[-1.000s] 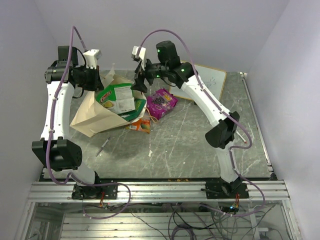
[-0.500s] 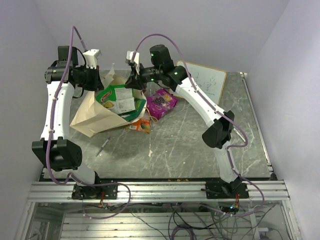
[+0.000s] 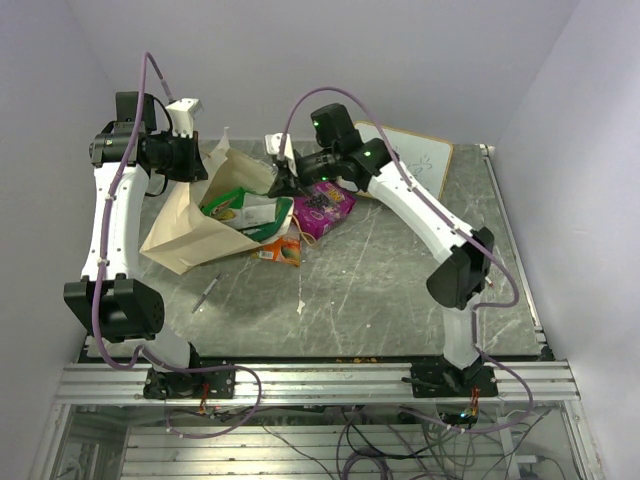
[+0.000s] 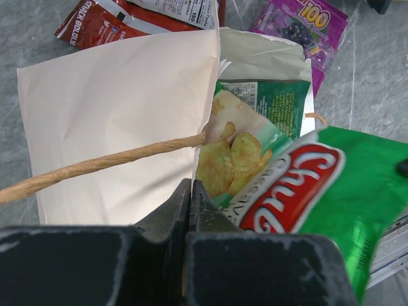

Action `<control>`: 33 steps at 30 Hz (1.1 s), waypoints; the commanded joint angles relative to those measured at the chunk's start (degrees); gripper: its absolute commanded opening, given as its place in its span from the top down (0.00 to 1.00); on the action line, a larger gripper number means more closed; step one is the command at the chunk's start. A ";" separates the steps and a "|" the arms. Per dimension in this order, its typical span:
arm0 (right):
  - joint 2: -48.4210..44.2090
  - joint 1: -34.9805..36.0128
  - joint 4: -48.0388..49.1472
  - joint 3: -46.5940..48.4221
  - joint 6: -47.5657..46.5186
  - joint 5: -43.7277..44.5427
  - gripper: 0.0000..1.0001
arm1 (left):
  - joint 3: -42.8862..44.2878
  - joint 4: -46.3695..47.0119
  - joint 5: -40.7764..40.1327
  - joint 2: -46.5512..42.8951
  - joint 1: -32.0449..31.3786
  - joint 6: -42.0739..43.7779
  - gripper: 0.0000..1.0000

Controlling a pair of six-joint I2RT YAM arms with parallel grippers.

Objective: Place the snacks into the paper bag
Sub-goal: Adjust the snack in the paper bag.

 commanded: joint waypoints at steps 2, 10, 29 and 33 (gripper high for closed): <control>-7.24 -1.00 -7.08 -4.80 -11.29 -0.81 1.00 | 0.16 2.22 0.11 -1.48 0.33 0.07 0.93; -10.62 -1.02 -12.35 -13.55 -22.77 4.86 1.00 | 0.39 1.98 -0.04 -1.16 0.38 0.17 0.93; -8.11 -1.71 -3.31 -11.96 -32.98 19.98 1.00 | 0.61 1.63 -0.21 -1.21 0.36 0.12 0.93; -7.50 -1.70 -3.36 -11.12 -40.00 20.84 1.00 | 0.62 1.54 -0.19 -1.20 0.35 0.17 0.93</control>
